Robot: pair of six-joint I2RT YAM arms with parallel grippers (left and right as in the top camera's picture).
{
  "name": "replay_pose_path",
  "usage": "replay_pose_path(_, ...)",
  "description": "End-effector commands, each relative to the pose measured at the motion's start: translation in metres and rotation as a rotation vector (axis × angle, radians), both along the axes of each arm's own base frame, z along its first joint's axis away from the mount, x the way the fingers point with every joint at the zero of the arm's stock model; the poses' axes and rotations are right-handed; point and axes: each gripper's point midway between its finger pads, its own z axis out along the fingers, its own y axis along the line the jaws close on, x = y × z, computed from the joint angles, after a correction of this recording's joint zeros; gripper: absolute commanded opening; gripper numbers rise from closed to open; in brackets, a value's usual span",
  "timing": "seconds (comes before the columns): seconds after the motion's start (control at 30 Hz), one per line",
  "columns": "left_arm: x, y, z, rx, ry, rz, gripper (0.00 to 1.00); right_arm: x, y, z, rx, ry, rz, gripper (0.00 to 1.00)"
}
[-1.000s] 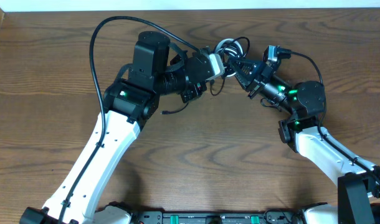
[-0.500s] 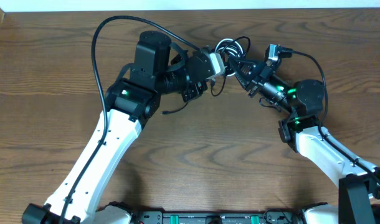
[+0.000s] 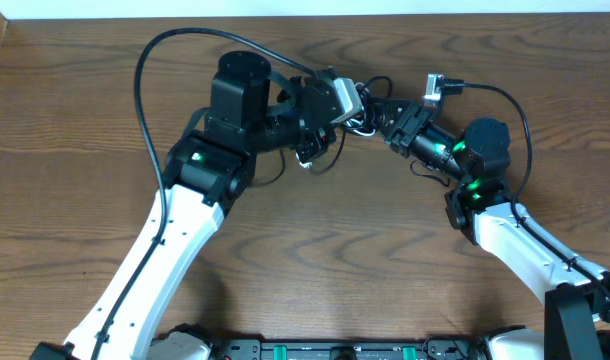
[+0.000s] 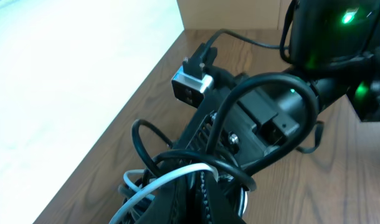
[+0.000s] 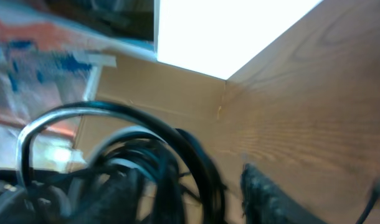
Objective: Untangle cables
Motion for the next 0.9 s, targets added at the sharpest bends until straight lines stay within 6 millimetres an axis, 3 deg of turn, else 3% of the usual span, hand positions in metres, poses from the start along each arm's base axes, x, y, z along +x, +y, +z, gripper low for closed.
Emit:
replay_pose_path(0.0,-0.004,0.005,0.027,-0.060,-0.016,-0.003,0.07,0.001,0.002,-0.006,-0.044,-0.036,-0.009,0.63)
replay_pose_path(0.13,0.001,0.012,0.027,-0.070,0.007,0.028,0.08,0.001,0.002,-0.006,-0.065,-0.065,-0.006,0.76)
replay_pose_path(0.3,0.010,0.023,0.027,-0.094,0.055,0.079,0.08,0.000,0.002,0.000,-0.072,-0.115,-0.007,0.99)
replay_pose_path(0.6,0.029,0.047,0.024,-0.118,0.121,0.205,0.07,-0.007,0.000,0.050,-0.032,-0.382,-0.025,0.99)
replay_pose_path(0.87,0.052,0.067,0.024,-0.182,0.210,0.423,0.07,-0.009,0.003,0.043,-0.043,-0.356,0.003,0.99)
